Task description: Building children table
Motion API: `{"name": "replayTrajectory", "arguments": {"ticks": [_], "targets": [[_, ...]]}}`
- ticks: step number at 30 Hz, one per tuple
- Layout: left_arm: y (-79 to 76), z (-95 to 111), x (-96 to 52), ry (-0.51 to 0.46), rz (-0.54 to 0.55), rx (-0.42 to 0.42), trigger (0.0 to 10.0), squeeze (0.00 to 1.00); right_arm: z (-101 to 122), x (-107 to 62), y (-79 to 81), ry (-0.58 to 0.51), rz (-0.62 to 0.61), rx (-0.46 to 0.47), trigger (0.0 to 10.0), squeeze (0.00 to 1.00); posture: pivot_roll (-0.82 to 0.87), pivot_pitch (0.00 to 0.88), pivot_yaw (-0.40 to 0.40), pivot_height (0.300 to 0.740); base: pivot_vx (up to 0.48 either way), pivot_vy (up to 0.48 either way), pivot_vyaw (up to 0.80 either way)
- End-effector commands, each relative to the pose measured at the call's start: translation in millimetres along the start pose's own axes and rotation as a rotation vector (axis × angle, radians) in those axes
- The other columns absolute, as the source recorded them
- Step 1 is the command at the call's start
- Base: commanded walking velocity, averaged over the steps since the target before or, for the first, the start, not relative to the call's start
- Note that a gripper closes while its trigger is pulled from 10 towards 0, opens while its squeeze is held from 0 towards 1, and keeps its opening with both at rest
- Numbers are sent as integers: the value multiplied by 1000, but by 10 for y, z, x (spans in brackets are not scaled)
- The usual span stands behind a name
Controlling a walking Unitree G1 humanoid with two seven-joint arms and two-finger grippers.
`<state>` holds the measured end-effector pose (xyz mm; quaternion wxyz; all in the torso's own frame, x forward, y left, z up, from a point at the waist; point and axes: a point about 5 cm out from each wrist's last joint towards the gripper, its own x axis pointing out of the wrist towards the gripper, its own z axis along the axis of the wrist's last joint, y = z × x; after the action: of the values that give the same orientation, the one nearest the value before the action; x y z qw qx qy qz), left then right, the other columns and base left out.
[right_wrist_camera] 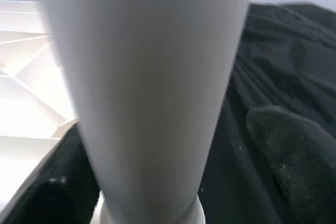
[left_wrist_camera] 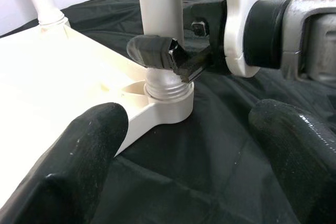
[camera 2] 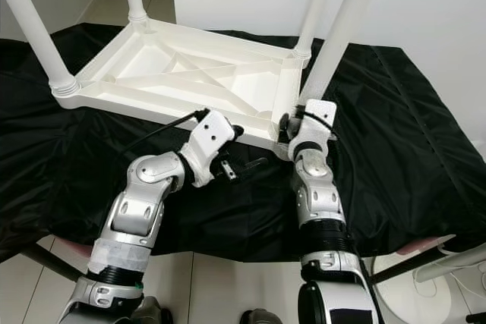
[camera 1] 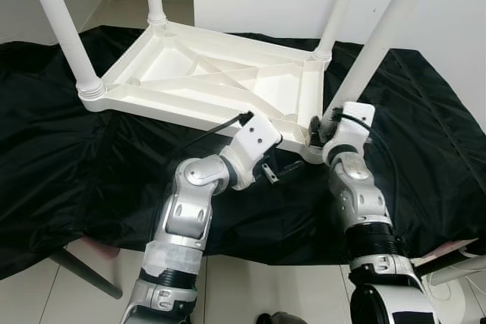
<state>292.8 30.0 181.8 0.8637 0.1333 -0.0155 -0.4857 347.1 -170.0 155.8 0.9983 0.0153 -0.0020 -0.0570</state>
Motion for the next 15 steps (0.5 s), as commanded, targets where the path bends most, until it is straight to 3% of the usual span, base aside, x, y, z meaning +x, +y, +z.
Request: {"name": "replayTrajectory", "arguments": {"ticks": [1, 3, 4, 8, 9, 10, 11, 15], "targets": [[98, -10, 24, 4, 243, -14, 10000, 0, 2, -27, 3, -6, 89, 17, 10000, 1000, -23, 0, -74, 740, 0, 0, 0], [106, -13, 19, 5, 248, -15, 10000, 0, 8, -28, -46, -19, 136, -6, 10000, 1000, -23, 0, -74, 740, 0, 0, 0], [120, -15, 9, 6, 258, -16, 10000, 0, 0, -26, -179, -22, 217, -48, 10000, 1000, -18, 0, -79, 740, 0, 0, 0], [129, -15, 0, 6, 264, -17, 10000, 0, -23, -36, -268, -13, 299, -74, 10000, 1000, -18, 0, -79, 740, 0, 0, 0], [128, -20, -7, 7, 264, -17, 10000, 0, -60, -53, -316, -4, 354, -118, 10000, 329, -18, 0, -79, 740, 0, 0, 0], [128, -20, -7, 7, 264, -17, 10000, 0, -60, -53, -316, -4, 354, -118, 10000, 329, -18, 0, -79, 740, 0, 0, 0], [125, -27, -13, 9, 262, -16, 10000, 0, -107, -67, -364, 17, 409, -146, 10000, 0, -22, 0, -74, 740, 0, 0, 0], [125, -38, -23, 14, 261, -14, 10000, 0, -174, -56, -460, 48, 492, -214, 10000, 0, -22, 0, -71, 740, 0, 0, 0]]}}
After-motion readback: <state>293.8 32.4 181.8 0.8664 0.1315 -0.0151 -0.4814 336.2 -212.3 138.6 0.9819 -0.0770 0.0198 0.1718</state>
